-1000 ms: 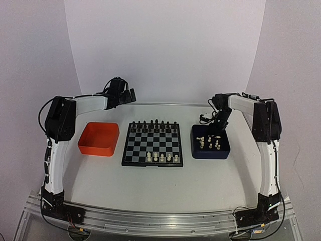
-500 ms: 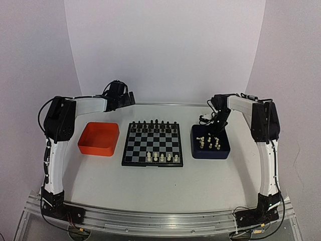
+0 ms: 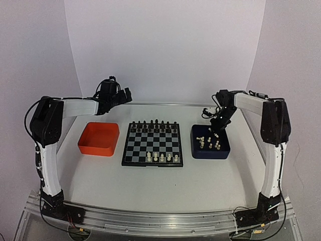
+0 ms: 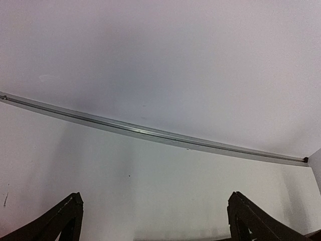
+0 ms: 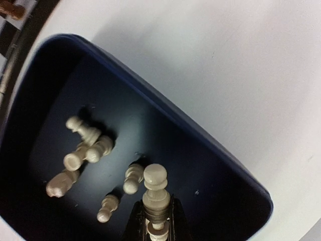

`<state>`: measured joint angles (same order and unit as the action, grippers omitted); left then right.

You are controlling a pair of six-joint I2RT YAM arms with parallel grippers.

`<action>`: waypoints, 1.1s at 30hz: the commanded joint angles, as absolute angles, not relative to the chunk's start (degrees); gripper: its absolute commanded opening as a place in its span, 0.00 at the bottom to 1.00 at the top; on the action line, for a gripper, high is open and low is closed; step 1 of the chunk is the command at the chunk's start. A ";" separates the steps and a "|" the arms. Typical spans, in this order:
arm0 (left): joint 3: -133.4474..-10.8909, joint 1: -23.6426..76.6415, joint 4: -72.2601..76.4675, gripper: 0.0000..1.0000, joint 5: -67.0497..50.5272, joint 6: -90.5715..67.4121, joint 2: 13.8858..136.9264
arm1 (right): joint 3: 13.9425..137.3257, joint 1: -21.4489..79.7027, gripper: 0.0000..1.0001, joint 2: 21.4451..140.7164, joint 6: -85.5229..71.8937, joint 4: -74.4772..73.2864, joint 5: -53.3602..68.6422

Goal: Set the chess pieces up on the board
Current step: Pick up the chess piece from the storage box, then place the chess piece in the storage box.

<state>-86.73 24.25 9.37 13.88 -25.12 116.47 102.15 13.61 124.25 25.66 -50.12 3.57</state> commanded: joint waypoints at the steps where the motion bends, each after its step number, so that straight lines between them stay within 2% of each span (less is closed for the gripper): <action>1: -83.11 25.45 19.36 1.00 6.98 -23.22 109.26 | 94.03 13.97 0.00 109.06 17.80 -41.73 11.36; 7: -81.13 28.26 24.54 1.00 -9.31 -23.55 107.14 | 80.17 13.97 0.00 94.76 -0.48 -24.37 15.55; 11: -82.39 30.97 27.72 0.99 -22.07 -25.80 107.62 | 71.70 15.33 0.00 88.96 -22.61 -4.72 18.03; 13: -83.55 32.63 28.51 0.99 -26.79 -26.39 107.87 | 68.40 17.07 0.00 87.37 -34.18 6.48 16.48; 17: -84.73 35.68 32.66 0.96 -35.82 -30.96 109.31 | 69.02 23.87 0.00 87.35 -41.19 11.60 8.58; 19: -86.82 37.07 32.38 0.89 -38.92 -32.80 110.78 | 69.63 27.53 0.00 87.52 -42.88 13.10 5.48; 23: -89.46 38.97 28.62 0.76 -40.42 -32.35 112.04 | 68.37 29.86 0.00 86.94 -49.46 16.43 0.71; 28: -90.48 41.01 24.78 0.74 -37.50 -31.44 112.24 | 65.30 31.93 0.00 86.40 -55.41 20.71 -2.92; 33: -92.25 41.67 23.40 0.65 -36.09 -33.94 113.97 | 65.55 34.40 0.00 86.72 -56.08 22.59 -3.40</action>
